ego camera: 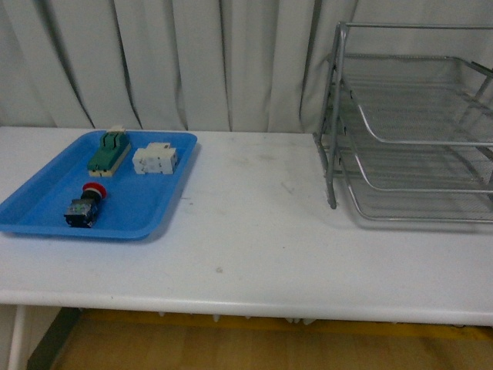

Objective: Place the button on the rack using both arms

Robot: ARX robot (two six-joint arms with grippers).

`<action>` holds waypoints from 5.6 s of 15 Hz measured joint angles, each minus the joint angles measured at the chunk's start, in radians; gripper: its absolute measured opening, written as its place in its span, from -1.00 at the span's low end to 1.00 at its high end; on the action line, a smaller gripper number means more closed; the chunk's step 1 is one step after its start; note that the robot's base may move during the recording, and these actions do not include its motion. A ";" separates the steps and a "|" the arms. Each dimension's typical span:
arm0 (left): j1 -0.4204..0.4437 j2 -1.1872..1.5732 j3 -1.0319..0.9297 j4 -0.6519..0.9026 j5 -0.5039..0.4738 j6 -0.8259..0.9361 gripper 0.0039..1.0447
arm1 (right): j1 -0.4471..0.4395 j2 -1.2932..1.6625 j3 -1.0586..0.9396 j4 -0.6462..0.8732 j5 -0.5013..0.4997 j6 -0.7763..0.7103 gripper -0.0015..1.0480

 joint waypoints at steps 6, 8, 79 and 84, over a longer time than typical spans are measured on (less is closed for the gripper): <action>0.000 0.000 0.000 0.000 0.000 0.000 0.88 | -0.084 1.044 0.379 0.725 -0.020 0.277 0.87; 0.000 0.000 0.000 0.000 0.000 0.000 0.88 | -0.082 1.129 0.483 0.741 -0.038 0.287 0.87; 0.176 0.649 0.233 0.095 -0.137 0.106 0.88 | -0.071 -0.788 -0.026 -0.447 -0.075 -0.852 0.40; 0.232 1.543 0.734 0.182 0.131 0.146 0.88 | -0.071 -0.788 -0.026 -0.446 -0.075 -0.852 0.87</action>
